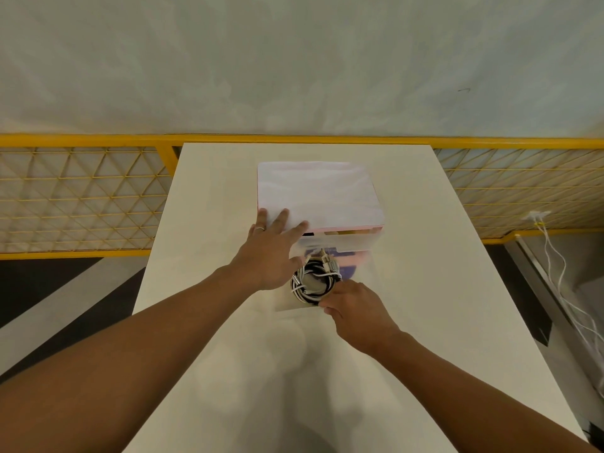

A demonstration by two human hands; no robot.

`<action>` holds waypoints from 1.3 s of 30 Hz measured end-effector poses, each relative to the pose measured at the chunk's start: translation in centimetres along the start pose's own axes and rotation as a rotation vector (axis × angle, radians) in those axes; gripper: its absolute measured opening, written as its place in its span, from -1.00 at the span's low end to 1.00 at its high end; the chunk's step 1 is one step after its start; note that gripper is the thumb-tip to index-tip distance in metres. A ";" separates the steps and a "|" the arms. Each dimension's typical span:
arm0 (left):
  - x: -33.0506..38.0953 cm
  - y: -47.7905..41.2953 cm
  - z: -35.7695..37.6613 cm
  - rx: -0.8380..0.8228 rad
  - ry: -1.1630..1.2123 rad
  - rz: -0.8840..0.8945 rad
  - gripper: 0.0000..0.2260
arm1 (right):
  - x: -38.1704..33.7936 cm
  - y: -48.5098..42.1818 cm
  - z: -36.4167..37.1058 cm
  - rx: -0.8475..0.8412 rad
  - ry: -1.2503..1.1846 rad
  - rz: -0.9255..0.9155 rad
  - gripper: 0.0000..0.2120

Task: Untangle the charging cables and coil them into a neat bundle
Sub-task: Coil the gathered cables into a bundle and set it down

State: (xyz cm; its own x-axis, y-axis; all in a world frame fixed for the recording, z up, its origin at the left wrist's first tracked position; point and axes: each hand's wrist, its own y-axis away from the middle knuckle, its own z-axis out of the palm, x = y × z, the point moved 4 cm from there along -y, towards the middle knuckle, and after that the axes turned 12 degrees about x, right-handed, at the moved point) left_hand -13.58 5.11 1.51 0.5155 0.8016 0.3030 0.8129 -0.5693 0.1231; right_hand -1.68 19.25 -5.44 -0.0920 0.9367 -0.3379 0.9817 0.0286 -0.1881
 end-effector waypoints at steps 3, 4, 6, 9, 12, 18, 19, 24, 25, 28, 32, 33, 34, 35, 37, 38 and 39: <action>0.0 0.0 0.0 0.002 0.006 -0.005 -0.40 | 0.1 -1.2 0.2 0.000 0.010 0.020 -0.84; 0.0 0.0 0.0 0.002 0.006 -0.005 -0.40 | 0.1 -1.6 0.2 0.002 0.008 0.019 -0.84; 0.0 0.0 0.1 0.003 0.003 -0.003 -0.39 | 0.1 -2.2 0.3 -0.008 0.002 0.024 -0.83; 0.0 0.1 0.1 0.005 0.003 -0.002 -0.39 | 0.3 -3.3 0.3 -0.001 0.023 0.040 -0.85; 0.0 0.1 0.1 0.009 0.001 0.000 -0.39 | 0.8 -4.4 0.0 0.053 0.038 0.074 -0.86; 0.0 0.2 0.1 0.016 0.025 -0.006 -0.39 | 1.0 -5.8 -0.6 0.174 0.110 0.151 -0.94; 0.0 0.2 0.1 0.017 0.030 -0.008 -0.39 | 1.0 -5.9 -0.7 0.186 0.142 0.181 -0.92; 0.0 0.2 0.1 0.020 0.019 0.002 -0.39 | 1.5 -6.5 -1.1 0.166 0.215 0.315 -0.75; 0.0 0.2 0.2 0.020 0.016 0.002 -0.39 | 1.5 -6.6 -1.1 0.158 0.219 0.335 -0.73; 0.0 0.2 0.2 0.021 0.012 0.004 -0.38 | 1.6 -7.0 -0.8 0.125 0.245 0.383 -0.69; 0.0 0.2 0.2 0.029 0.016 0.003 -0.39 | 1.8 -7.2 -0.6 0.094 0.242 0.446 -0.67; 0.0 0.2 0.2 0.029 0.017 0.002 -0.39 | 1.7 -7.1 -0.5 0.096 0.240 0.457 -0.67; 0.1 0.2 0.3 0.029 0.016 0.002 -0.39 | 1.6 -7.1 -0.5 0.099 0.240 0.468 -0.67; 0.1 0.2 0.3 0.029 0.016 0.001 -0.39 | 1.6 -7.0 -0.6 0.104 0.237 0.481 -0.67; 0.1 0.1 0.3 0.030 0.018 0.000 -0.39 | 1.4 -6.8 -0.5 0.120 0.215 0.507 -0.68; 0.0 0.1 0.3 0.032 0.021 -0.002 -0.39 | 1.4 -6.7 -0.5 0.130 0.206 0.512 -0.69; 0.0 0.1 0.3 0.032 0.022 -0.003 -0.39 | 1.4 -6.6 -0.5 0.138 0.199 0.515 -0.70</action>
State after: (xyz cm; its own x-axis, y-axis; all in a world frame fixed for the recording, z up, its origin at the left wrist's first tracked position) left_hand -13.44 5.10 1.20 0.5072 0.7989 0.3235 0.8229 -0.5604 0.0938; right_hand -8.21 20.53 -4.23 0.4391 0.8659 -0.2397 0.8596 -0.4825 -0.1680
